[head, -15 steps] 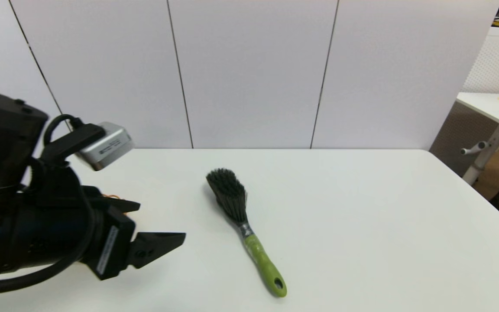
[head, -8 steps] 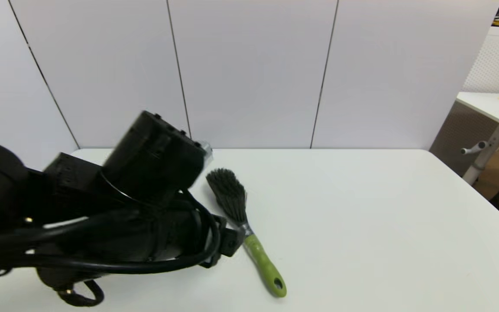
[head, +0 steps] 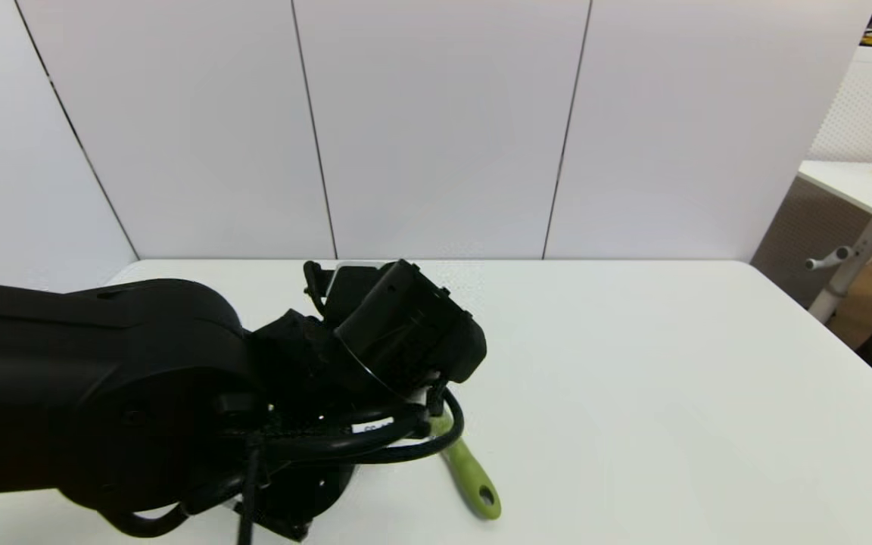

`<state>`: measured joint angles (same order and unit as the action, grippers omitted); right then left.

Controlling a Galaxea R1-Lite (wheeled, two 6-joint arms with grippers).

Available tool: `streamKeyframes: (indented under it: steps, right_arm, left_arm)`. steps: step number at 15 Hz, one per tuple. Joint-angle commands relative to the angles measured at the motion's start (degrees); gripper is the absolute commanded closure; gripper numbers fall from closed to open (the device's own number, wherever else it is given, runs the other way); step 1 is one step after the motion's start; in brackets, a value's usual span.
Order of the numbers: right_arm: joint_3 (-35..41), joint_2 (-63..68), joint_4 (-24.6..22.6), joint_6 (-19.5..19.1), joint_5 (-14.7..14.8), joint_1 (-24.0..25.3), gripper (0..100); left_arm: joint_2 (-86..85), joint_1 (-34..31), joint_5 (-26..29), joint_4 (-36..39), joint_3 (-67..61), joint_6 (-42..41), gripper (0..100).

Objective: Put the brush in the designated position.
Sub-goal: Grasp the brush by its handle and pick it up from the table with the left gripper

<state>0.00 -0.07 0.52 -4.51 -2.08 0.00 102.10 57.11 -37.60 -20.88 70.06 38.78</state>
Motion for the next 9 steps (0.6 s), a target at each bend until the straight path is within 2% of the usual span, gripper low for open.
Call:
streamKeyframes:
  steps: [1, 4, 9]
  right_arm:
    - [0.1, -0.1, 0.0, -0.1, 0.0, 0.0, 0]
    - [0.1, -0.1, 0.0, -0.1, 0.0, 0.0, 0]
    - [0.1, -0.1, 0.0, -0.1, 0.0, 0.0, 0]
  left_arm:
    - [5.3, 0.8, -2.0, -0.1, 4.1, 3.7, 0]
    - [8.0, 1.6, -2.1, -0.1, 5.5, 6.7, 0]
    - [12.0, 1.5, -3.2, -0.1, 5.7, 6.7, 0]
